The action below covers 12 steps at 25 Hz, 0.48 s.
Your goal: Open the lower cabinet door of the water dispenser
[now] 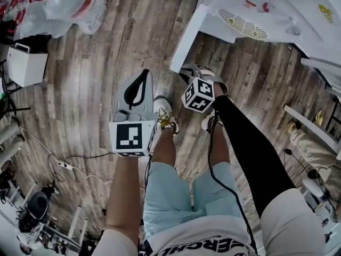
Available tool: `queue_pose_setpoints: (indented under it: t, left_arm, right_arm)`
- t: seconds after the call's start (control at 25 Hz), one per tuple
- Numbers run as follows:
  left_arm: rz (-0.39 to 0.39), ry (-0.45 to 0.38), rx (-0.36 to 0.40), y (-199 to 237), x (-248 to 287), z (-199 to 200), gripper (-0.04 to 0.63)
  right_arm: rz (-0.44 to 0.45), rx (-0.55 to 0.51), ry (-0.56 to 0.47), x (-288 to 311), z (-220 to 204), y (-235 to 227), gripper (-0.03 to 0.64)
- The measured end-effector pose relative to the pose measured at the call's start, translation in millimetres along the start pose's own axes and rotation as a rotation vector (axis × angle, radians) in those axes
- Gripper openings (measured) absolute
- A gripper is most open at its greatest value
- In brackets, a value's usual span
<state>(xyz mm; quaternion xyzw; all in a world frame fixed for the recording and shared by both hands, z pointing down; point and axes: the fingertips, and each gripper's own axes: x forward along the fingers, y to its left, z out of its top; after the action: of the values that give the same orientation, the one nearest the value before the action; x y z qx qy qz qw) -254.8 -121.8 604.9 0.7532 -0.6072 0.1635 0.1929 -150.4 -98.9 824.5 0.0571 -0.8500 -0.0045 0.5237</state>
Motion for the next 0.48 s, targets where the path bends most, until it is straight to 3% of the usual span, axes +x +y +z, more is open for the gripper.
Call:
queue_pose_setpoints:
  t: [0.48]
  left_arm:
    - [0.028,0.005,-0.044,34.4,-5.6,-13.1,0.054]
  right_arm:
    - [-0.015,-0.063,-0.019,22.4,45.5,-15.0,0.066]
